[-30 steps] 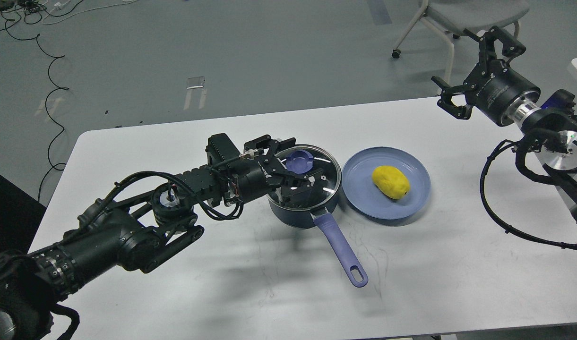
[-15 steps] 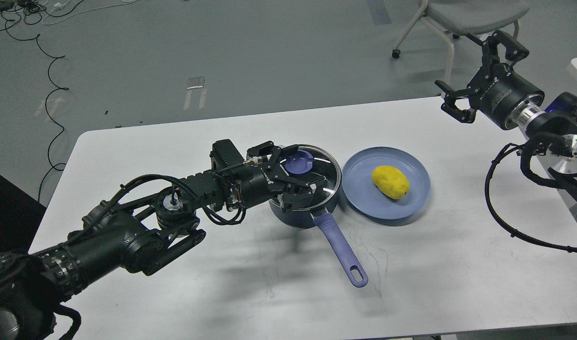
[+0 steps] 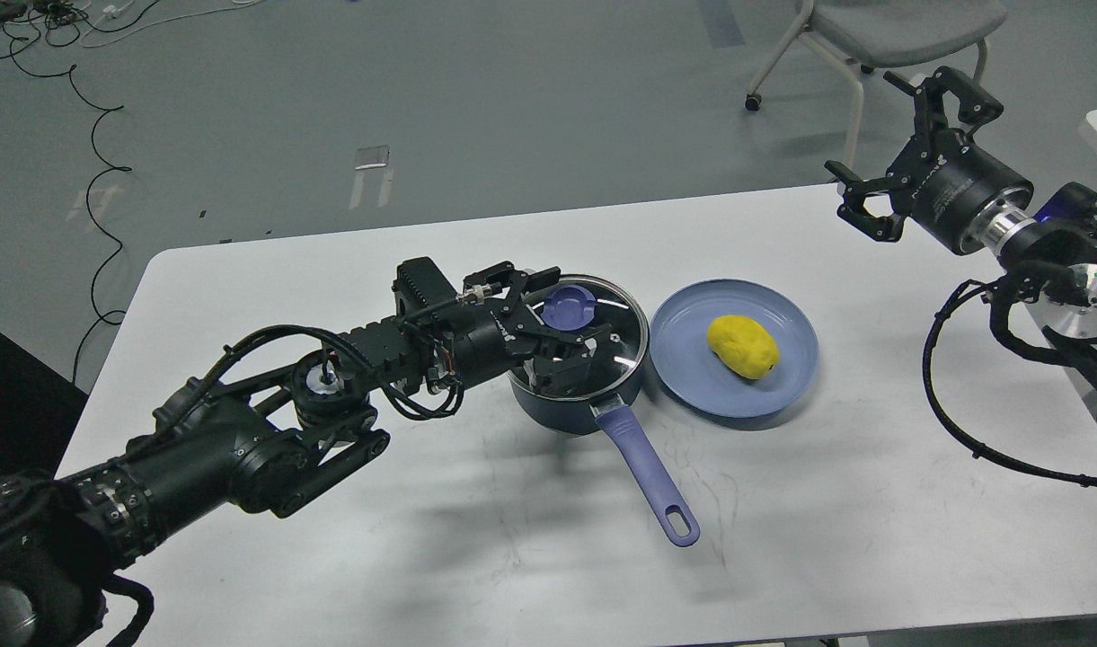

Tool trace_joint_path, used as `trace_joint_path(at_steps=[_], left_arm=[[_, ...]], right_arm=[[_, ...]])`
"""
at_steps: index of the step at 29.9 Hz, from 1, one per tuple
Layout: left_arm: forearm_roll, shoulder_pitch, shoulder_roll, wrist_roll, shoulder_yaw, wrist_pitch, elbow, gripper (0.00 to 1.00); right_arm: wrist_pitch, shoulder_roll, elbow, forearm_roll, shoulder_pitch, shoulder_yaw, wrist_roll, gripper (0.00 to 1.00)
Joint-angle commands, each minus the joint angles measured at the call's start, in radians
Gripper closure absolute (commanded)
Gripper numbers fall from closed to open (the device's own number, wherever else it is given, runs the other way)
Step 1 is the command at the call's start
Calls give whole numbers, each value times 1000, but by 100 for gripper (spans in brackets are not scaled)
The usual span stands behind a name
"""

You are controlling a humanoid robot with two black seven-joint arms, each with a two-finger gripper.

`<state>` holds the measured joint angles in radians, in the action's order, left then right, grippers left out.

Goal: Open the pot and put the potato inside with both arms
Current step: 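Lower the left gripper onto the lid's blue knob, then close the left gripper on the blue knob of the lid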

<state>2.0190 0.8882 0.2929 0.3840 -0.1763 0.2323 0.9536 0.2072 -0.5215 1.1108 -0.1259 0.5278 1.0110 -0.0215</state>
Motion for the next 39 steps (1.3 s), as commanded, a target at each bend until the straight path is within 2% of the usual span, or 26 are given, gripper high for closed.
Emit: trace_joint_path(at_steps=[1,17,24,39], left_arm=[[-3,3,0,6,-2,1,1,3],[-3,-5,-29,7,8,1,-67,4],[-3,0,-24,33,8,1,-67,18],[3,2,-24,38,9,1,-67,21]], right_arm=[[0,0,1,0,1,0,0,0],[0,1,-3,0,-2,-3,-3,0],[-2,1,-6,-1,-8,-8,-3,0],[-3,1,-6,-3,-8,-9,-5,0]])
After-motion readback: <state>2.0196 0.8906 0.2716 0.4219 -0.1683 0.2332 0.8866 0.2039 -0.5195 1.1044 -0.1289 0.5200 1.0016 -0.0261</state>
